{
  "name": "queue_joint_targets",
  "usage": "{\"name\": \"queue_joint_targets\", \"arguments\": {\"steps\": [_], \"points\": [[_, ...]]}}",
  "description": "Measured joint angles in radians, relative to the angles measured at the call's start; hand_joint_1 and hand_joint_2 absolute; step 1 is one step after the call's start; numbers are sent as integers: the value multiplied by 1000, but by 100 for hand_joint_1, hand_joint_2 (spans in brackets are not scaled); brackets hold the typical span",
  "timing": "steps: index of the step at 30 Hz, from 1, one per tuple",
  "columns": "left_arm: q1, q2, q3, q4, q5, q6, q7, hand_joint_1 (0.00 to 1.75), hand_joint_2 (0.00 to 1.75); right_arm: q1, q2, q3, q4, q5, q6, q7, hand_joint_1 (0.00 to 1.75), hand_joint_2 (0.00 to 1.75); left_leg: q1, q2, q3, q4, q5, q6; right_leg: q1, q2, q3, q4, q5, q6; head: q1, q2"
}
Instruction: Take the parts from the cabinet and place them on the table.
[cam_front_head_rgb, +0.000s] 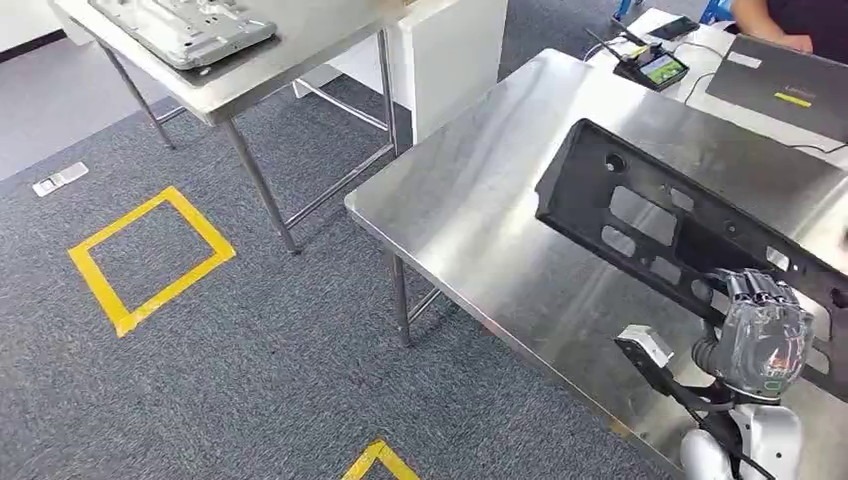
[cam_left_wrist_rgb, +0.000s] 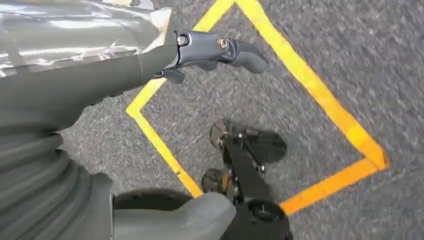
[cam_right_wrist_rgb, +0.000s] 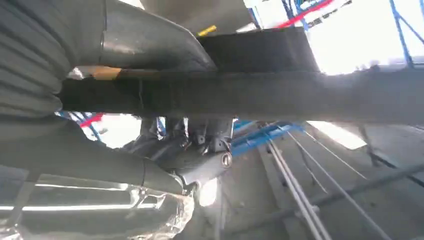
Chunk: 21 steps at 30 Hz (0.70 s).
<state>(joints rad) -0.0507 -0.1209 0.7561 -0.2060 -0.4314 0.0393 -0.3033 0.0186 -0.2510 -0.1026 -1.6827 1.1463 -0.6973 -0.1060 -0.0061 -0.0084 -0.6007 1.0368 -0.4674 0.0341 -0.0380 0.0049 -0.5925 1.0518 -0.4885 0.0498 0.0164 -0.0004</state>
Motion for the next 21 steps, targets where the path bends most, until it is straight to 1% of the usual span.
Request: {"name": "queue_joint_targets", "arguments": {"steps": [1, 2, 3, 4, 5, 6, 7, 8, 9, 10, 11, 12, 13, 15, 16, 17, 18, 19, 20, 21], "points": [[0, 0, 0, 0, 0, 0, 0, 0, 175, 1, 0, 0, 0, 0, 0, 0, 175, 175, 4, 0, 0, 3, -1, -1, -2, 0, 1, -1, 2, -9, 1, 0], [1, 0, 0, 0, -1, 0, 0, 0, 175, 1, 0, -1, -2, 0, 0, 1, 175, 175, 9, 1, -2, 13, -10, -8, -5, 1, 4, -4, 3, -13, 0, 0], [0, -2, 0, 0, -1, 0, 0, 0, 175, 1, 0, -1, -6, 0, 0, 2, 175, 175, 10, 4, -15, 47, -36, -12, -4, 1, 7, -4, 1, -17, -3, 0], [0, -2, 0, 0, -1, 0, 0, 0, 175, 1, 0, -1, -10, 0, 0, 2, 175, 175, 11, 4, -45, 112, -73, -16, -1, 1, 8, -4, 1, -24, -3, 0], [0, -2, 0, 0, -1, 0, 0, 0, 175, 1, 0, -1, -10, 0, 0, 2, 175, 175, 11, 5, -85, 191, -110, -18, 1, 1, 8, -3, 0, -25, -5, 0], [0, -2, 0, 0, -1, 0, 0, 0, 175, 2, 1, -1, -10, 0, 0, 2, 175, 175, 11, 5, -126, 269, -139, -18, 5, 0, 7, -3, -1, -27, -3, 0], [1, -2, 0, 0, -1, 0, 0, 0, 175, 3, 2, -1, -10, 0, 0, 2, 175, 175, 11, 5, -152, 314, -146, -16, 8, 0, 7, -3, -2, -28, -4, 0], [2, -2, 0, 0, -1, -1, 0, 0, 175, 3, 2, -1, -10, 0, 0, 2, 175, 175, 10, 5, -153, 307, -126, -10, 11, 1, 9, -3, -3, -29, -4, 0], [2, -2, 0, 0, -1, -1, 0, 0, 175, 2, 2, -1, -10, 0, 0, 2, 175, 175, 9, 4, -132, 256, -89, -4, 13, 2, 11, -3, -4, -30, -4, 0], [1, -2, 0, 0, -1, -1, 0, 0, 175, 2, 2, -1, -11, 1, 0, 2, 175, 175, 8, 4, -94, 179, -46, 3, 15, 3, 14, -3, -5, -31, -4, 0], [1, -2, 0, 0, -1, -1, 0, 0, 175, 2, 2, -1, -12, 2, 0, 2, 175, 175, 5, 4, -47, 87, -3, 12, 15, 3, 18, -4, -5, -31, -4, 0], [0, -2, 0, 0, -1, -1, 0, 0, 175, 2, 3, -1, -15, 3, 0, 2, 175, 175, 2, 3, -20, 29, 1, 17, 15, 4, 18, -5, -5, -32, -3, 0], [-2, -1, 0, 0, -1, -1, 0, 0, 175, 1, 3, -1, -14, 3, 0, 2, 175, 175, -5, 6, -15, 18, -4, 16, 23, 4, 15, -5, -7, -28, -3, 0], [0, -1, 0, 0, -1, -1, 0, 0, 175, 2, 4, -1, -14, 4, 0, 3, 175, 175, -13, 4, -17, 18, -6, 22, 14, 4, 16, -10, -7, -25, -3, 0], [0, 0, 0, 0, -1, -1, 0, 0, 175, 2, 5, 0, -14, 5, 1, 3, 175, 175, -17, 4, -12, 10, -3, 28, 13, 4, 20, -18, -4, -19, -4, 0], [0, 0, 0, 0, -1, -1, 0, 0, 175, 2, 5, 0, -16, 6, 2, 3, 175, 175, -7, 5, 5, -19, 13, 35, 21, 1, 15, -13, -8, -14, -1, 0], [0, -2, 0, 0, -1, -1, -2, 0, 175, 2, 6, -1, -16, 1, 6, 3, 175, 175, -9, 6, 15, -32, 18, 35, 18, -2, 12, 5, -17, -16, -1, 0], [-1, -2, 0, 0, -2, -3, -2, 0, 175, -2, 6, -1, -16, -5, 12, 4, 175, 175, -9, 7, 16, -33, 19, 42, 19, -1, -15, 58, -46, -23, 0, 0], [-1, -2, 0, 0, -4, -3, -2, 0, 175, -2, 6, -1, -16, -12, 18, 4, 175, 175, -10, 7, 16, -32, 18, 44, 20, -2, -49, 123, -76, -29, 2, 0], [-2, -2, 0, 0, -6, -3, -2, 0, 175, -1, 8, -1, -16, -19, 21, 4, 175, 175, -11, 8, 16, -32, 17, 45, 18, -1, -91, 205, -108, -32, 1, 0]]}}
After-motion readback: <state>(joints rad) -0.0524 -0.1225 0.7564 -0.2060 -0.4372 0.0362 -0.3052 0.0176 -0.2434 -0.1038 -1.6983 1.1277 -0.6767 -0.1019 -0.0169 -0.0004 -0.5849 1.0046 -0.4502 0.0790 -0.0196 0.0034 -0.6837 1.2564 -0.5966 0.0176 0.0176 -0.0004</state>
